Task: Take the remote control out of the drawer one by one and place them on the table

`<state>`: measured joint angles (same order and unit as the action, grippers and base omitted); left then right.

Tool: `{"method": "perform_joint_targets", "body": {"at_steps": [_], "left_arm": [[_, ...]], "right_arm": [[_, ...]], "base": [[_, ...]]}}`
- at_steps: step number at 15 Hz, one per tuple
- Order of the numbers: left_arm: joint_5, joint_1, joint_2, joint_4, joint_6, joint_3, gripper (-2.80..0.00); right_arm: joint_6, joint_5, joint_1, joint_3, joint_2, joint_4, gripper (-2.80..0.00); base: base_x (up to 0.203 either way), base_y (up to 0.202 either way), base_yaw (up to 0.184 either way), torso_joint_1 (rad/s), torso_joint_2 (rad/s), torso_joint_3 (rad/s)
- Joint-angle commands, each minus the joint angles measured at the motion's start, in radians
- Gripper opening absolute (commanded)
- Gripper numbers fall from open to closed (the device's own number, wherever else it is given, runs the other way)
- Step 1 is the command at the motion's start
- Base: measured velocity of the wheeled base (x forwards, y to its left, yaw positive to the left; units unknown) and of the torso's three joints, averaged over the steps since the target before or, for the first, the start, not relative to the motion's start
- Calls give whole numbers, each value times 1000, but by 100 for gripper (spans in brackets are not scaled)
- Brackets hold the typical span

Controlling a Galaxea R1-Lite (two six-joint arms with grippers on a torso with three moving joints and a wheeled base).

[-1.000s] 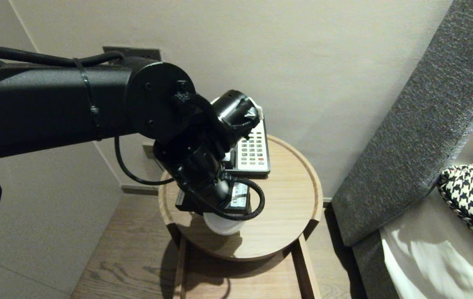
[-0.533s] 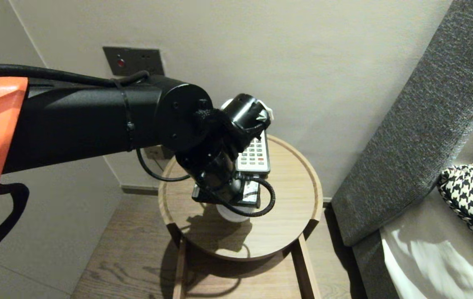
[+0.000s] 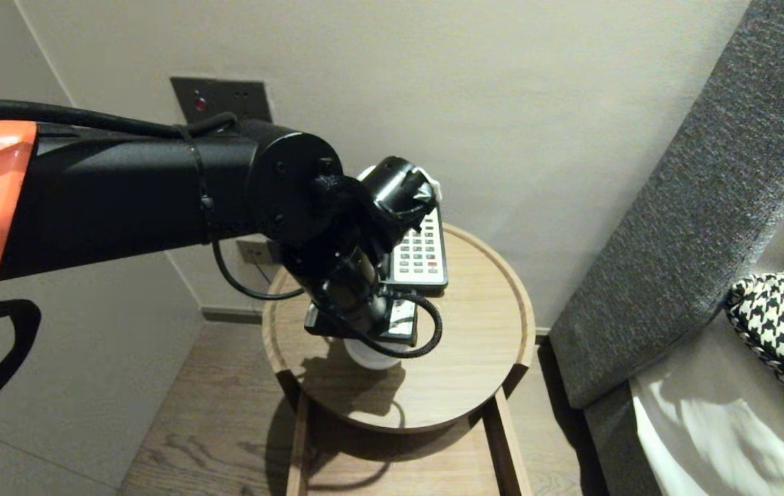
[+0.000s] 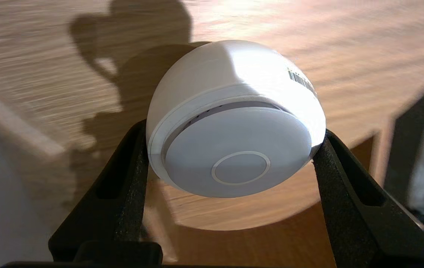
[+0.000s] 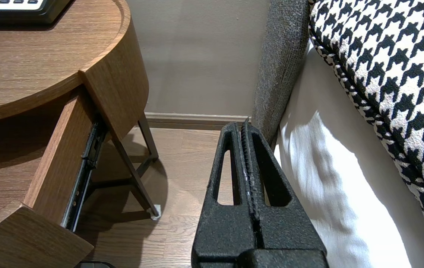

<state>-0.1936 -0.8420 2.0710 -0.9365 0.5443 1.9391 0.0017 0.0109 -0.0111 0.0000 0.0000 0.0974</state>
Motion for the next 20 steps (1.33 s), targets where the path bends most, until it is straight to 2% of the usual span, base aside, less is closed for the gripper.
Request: {"method": "perform_joint_targets", "body": {"at_steps": [1, 3, 6, 8, 11, 17, 20], "left_arm": [[-11, 13, -21, -22, 23, 0, -280], [-9, 15, -29, -60, 58, 0, -280], [-7, 46, -36, -115, 68, 0, -280], [-4, 57, -50, -153, 96, 0, -280], [-8, 64, -46, -155, 140, 0, -280], [22, 116, -47, -200, 156, 0, -280], [31, 134, -49, -211, 193, 0, -280]], "right_arm": [[0, 0, 0, 40, 2, 1, -280], [0, 0, 0, 40, 2, 1, -280], [0, 0, 0, 40, 2, 1, -280], [0, 0, 0, 40, 2, 1, -280], [0, 0, 0, 40, 2, 1, -280], [0, 0, 0, 40, 2, 1, -280], [0, 0, 0, 40, 2, 1, -280]], "base": [[0, 0, 0, 0, 0, 0], [0, 0, 0, 0, 0, 0], [0, 0, 0, 0, 0, 0], [0, 0, 0, 0, 0, 0], [0, 0, 0, 0, 0, 0], [0, 0, 0, 0, 0, 0], [0, 0, 0, 0, 0, 0]]}}
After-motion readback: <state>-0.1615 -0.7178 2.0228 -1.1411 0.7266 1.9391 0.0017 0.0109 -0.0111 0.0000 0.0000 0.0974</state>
